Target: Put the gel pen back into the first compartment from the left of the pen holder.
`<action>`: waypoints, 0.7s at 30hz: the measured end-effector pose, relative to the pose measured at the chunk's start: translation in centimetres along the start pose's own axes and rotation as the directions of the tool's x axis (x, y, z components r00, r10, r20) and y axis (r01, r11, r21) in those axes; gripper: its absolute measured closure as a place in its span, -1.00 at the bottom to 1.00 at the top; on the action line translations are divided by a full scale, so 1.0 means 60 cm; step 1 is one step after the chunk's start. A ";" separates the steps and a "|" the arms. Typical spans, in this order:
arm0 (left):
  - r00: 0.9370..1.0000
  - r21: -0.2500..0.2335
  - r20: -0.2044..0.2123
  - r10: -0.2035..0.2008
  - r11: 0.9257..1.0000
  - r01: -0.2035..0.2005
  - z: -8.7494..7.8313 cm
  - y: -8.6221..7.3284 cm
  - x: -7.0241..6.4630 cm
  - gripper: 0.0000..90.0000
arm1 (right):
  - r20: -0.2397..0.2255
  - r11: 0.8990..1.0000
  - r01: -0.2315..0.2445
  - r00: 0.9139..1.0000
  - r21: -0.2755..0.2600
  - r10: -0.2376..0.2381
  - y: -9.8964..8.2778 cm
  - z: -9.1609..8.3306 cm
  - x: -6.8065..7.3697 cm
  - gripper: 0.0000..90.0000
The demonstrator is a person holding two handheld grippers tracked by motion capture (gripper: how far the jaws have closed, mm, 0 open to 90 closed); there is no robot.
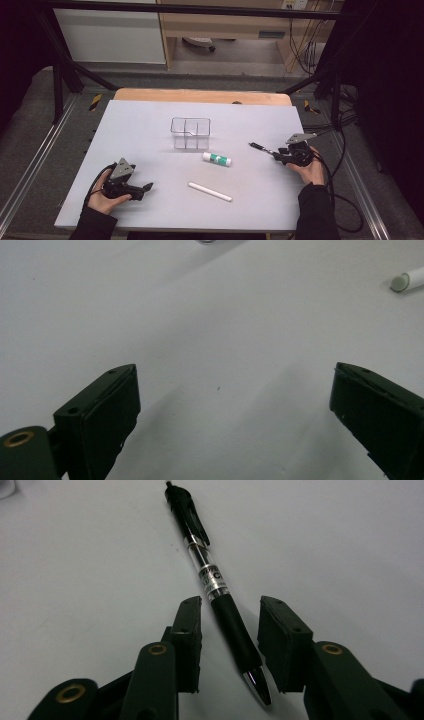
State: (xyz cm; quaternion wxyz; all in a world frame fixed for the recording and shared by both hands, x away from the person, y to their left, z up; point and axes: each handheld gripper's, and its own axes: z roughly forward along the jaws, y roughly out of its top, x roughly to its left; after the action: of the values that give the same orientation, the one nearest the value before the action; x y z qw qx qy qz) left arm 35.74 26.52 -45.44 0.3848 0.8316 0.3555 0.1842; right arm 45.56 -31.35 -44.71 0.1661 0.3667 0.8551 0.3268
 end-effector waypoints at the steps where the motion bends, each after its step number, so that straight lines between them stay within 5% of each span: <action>1: 1.000 0.000 0.000 0.001 1.000 -0.001 0.000 0.000 0.000 -0.87 | -0.009 1.000 0.000 1.000 -0.004 0.000 0.000 0.000 -0.001 0.48; 8: 1.000 -0.002 0.001 0.004 1.000 -0.004 0.000 0.001 -0.001 -0.87 | -0.061 1.000 0.011 0.998 0.000 -0.011 0.000 0.001 -0.008 0.77; 16: 1.000 -0.001 0.001 0.007 1.000 -0.007 0.000 0.001 0.000 -0.87 | -0.076 1.000 0.027 0.997 -0.015 -0.028 -0.001 -0.002 -0.003 0.79; 21: 1.000 -0.003 0.004 0.010 1.000 -0.010 0.000 0.002 -0.003 -0.87 | -0.080 0.997 -0.013 0.997 -0.070 0.007 0.002 -0.017 0.004 0.80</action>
State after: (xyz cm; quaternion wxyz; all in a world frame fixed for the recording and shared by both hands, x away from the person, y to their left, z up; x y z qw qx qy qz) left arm 35.68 26.33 -45.34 0.3857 0.8332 0.3501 0.1853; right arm 44.93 -31.55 -43.91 0.1430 0.3516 0.8472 0.3717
